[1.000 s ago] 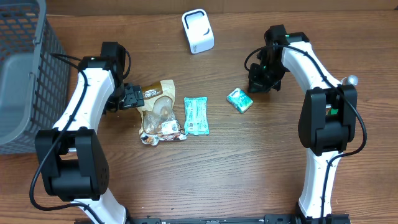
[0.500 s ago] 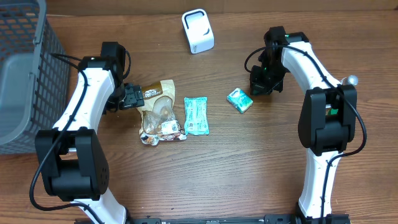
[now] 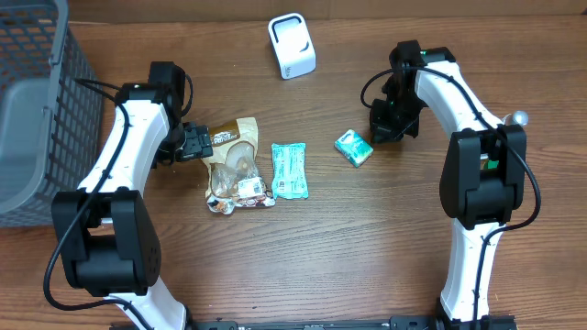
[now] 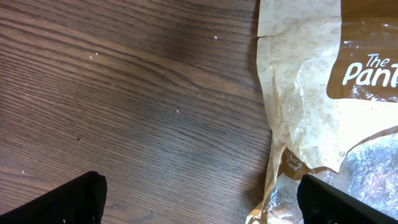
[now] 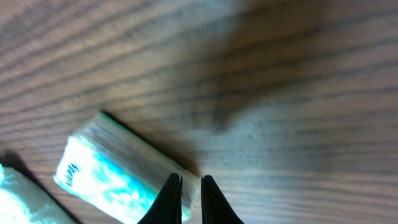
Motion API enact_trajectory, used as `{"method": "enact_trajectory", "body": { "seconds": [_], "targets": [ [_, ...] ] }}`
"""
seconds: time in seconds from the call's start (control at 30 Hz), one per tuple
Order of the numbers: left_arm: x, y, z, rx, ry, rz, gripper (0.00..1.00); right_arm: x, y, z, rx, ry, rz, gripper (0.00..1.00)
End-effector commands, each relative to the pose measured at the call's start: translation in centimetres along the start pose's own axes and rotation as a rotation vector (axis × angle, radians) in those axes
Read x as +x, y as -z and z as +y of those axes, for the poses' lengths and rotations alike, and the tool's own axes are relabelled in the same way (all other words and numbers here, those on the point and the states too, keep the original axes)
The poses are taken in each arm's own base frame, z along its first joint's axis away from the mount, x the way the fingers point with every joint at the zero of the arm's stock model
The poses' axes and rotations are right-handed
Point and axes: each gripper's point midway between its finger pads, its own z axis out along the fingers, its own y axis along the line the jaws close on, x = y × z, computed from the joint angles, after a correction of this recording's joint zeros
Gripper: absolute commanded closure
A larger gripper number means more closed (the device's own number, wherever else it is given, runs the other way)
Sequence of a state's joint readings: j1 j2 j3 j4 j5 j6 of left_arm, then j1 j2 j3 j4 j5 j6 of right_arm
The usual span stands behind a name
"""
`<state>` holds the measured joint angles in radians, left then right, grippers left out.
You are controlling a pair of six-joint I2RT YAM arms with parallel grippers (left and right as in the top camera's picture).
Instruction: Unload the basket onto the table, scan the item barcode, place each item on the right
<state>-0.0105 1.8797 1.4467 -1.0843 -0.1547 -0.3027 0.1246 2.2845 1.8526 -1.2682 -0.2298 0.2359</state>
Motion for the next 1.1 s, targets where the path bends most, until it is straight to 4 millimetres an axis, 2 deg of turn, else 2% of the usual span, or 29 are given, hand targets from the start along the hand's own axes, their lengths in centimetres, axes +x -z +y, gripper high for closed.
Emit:
{"method": "enact_trajectory", "body": {
  "seconds": [0.0, 0.33, 0.47, 0.7, 1.0, 1.07],
  "targets": [
    [-0.5, 0.1, 0.1, -0.007, -0.015, -0.010, 0.00, -0.7, -0.7, 0.0, 0.001, -0.002, -0.017, 0.91],
    [-0.5, 0.1, 0.1, -0.007, -0.015, -0.011, 0.00, -1.2, -0.7, 0.0, 0.004, 0.002, -0.036, 0.92],
    [-0.5, 0.1, 0.1, -0.007, -0.015, -0.010, 0.00, -1.3, -1.4, -0.3, 0.007, 0.003, -0.044, 0.92],
    [-0.5, 0.1, 0.1, -0.007, -0.015, -0.010, 0.00, 0.0, -1.8, -0.5, 0.006, -0.009, 0.008, 0.95],
    [-0.5, 0.1, 0.1, -0.007, -0.015, -0.011, 0.01, 2.4, -1.6, 1.1, -0.092, -0.032, 0.119, 0.93],
    [-0.5, 0.1, 0.1, -0.007, -0.015, -0.010, 0.00, 2.8, -1.6, 1.3, -0.087, -0.028, 0.131, 0.90]
  ]
}}
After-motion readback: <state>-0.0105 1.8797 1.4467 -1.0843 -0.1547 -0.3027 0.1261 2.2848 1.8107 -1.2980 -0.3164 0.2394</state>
